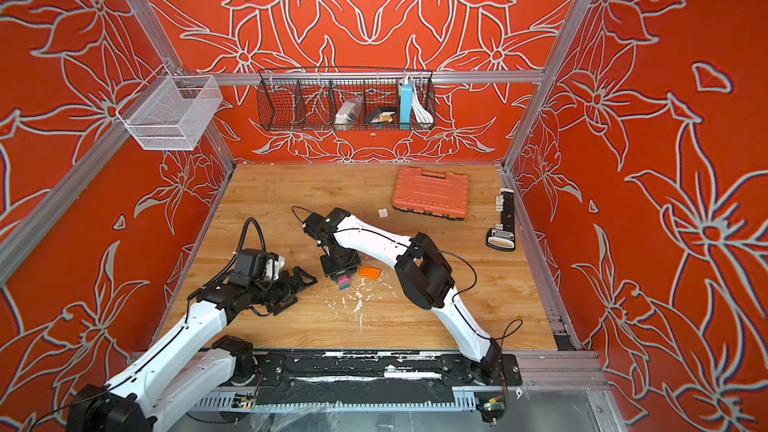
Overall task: Assemble the letter r with lego
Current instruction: Assemble the lego brick with the lego brick.
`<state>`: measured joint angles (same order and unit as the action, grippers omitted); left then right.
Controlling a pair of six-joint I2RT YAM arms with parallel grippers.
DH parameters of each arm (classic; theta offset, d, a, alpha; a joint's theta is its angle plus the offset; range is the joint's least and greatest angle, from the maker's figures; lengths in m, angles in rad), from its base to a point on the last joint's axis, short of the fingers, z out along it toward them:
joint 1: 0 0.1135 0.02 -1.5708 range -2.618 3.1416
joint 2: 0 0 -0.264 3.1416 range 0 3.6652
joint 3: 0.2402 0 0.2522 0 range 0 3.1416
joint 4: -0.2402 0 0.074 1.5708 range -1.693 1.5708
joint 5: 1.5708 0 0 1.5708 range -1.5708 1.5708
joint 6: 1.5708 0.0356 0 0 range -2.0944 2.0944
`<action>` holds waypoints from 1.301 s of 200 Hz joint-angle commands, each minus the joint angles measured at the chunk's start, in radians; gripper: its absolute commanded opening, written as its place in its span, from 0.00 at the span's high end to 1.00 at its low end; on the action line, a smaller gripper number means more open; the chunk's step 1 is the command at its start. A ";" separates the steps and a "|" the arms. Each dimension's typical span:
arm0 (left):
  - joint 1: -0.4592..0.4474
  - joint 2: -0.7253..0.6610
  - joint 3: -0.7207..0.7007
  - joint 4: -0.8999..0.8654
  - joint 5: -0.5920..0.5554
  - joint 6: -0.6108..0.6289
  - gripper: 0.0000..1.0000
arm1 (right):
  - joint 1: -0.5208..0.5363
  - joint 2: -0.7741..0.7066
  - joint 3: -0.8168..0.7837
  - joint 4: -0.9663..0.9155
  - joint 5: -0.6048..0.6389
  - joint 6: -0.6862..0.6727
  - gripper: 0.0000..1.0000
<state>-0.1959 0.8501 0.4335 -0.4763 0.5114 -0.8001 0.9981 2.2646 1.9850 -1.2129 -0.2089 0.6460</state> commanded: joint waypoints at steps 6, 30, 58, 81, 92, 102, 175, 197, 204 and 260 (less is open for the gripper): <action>0.007 -0.009 -0.006 -0.002 0.009 0.006 0.03 | 0.005 0.127 -0.054 -0.005 0.001 0.012 1.00; 0.008 -0.014 -0.005 -0.001 0.009 0.002 0.03 | 0.010 0.146 -0.088 -0.007 0.032 0.003 1.00; 0.007 -0.014 -0.005 -0.002 0.010 0.004 0.03 | 0.022 0.176 -0.120 -0.005 0.064 -0.004 1.00; 0.007 -0.019 -0.005 -0.005 0.009 0.004 0.03 | 0.042 0.202 -0.118 -0.018 0.107 -0.014 1.00; 0.007 -0.023 -0.005 -0.008 0.007 0.004 0.03 | 0.052 0.212 -0.115 -0.026 0.126 -0.018 1.00; 0.007 -0.026 -0.003 -0.011 0.007 0.004 0.03 | 0.059 0.214 -0.108 -0.033 0.142 -0.021 1.00; 0.006 -0.123 0.069 -0.115 -0.052 0.021 0.01 | 0.036 0.069 0.084 -0.110 0.173 -0.026 0.57; 0.008 -0.154 0.113 -0.168 -0.084 0.037 0.01 | 0.014 -0.006 0.162 -0.139 0.187 -0.026 0.33; 0.007 -0.160 0.125 -0.180 -0.092 0.043 0.01 | 0.007 -0.037 0.169 -0.135 0.189 -0.028 0.26; -0.003 -0.062 0.251 -0.220 -0.128 0.137 0.03 | -0.075 -0.402 -0.191 0.173 0.149 -0.066 0.19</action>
<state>-0.1955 0.7391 0.6239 -0.6601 0.4194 -0.7311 0.9585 2.0369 1.9594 -1.1969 -0.0643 0.6075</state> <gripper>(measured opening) 0.985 0.820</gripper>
